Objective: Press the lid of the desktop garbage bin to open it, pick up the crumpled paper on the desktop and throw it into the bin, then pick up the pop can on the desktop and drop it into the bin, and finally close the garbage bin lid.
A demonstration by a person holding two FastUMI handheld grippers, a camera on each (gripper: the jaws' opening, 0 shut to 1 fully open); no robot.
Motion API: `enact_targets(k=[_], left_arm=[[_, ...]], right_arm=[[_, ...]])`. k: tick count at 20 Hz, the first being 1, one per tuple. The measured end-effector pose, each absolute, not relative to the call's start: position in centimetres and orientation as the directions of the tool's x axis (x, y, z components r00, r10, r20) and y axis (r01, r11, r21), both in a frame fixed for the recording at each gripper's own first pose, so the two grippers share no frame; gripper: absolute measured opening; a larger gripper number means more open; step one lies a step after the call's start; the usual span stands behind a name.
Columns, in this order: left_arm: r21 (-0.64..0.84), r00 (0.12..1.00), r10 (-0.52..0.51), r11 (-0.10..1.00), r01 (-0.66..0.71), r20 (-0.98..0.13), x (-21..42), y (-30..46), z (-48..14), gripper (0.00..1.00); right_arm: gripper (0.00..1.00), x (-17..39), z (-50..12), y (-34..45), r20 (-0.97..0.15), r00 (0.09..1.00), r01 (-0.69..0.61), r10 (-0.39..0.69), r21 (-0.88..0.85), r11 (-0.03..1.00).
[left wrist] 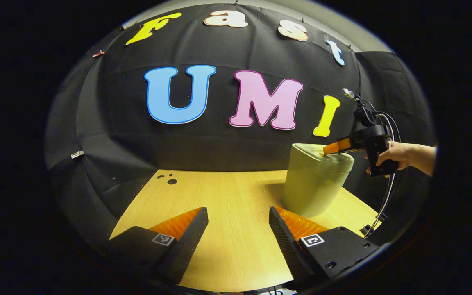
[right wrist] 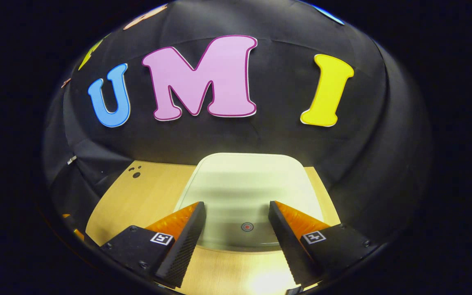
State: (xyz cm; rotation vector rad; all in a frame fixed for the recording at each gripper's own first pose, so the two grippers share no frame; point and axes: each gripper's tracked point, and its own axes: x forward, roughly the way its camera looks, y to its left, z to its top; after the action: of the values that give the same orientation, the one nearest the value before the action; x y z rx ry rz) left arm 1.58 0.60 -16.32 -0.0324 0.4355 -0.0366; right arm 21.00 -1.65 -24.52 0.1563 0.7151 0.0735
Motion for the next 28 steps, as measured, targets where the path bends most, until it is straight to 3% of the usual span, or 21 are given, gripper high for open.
enact_targets(k=[7, 14, 19, 28], left_arm=[[-0.050, 0.910, -0.050, 0.998, 0.032, -0.412, 1.7, 0.3, -16.1, 0.96], [-0.049, 0.912, -0.080, 0.997, 0.066, -0.402, 1.5, 0.4, -15.5, 0.96], [-0.044, 0.921, -0.070, 0.997, 0.057, -0.384, 2.1, 0.8, -14.9, 0.96], [-0.016, 0.937, -0.035, 0.999, 0.032, -0.347, 2.4, -1.4, -12.0, 0.96]], right_arm=[[0.98, 20.7, -24.2, -1.6, -0.583, 0.795, -0.057, 0.167, 0.202, 0.978], [0.98, 19.0, -21.9, -1.1, -0.509, 0.851, -0.039, 0.130, 0.186, 0.982], [0.98, 15.7, -18.0, -0.1, -0.403, 0.908, -0.053, 0.119, 0.171, 0.984], [0.98, 8.0, -12.6, 1.0, -0.271, 0.944, -0.133, 0.191, 0.221, 0.966]])
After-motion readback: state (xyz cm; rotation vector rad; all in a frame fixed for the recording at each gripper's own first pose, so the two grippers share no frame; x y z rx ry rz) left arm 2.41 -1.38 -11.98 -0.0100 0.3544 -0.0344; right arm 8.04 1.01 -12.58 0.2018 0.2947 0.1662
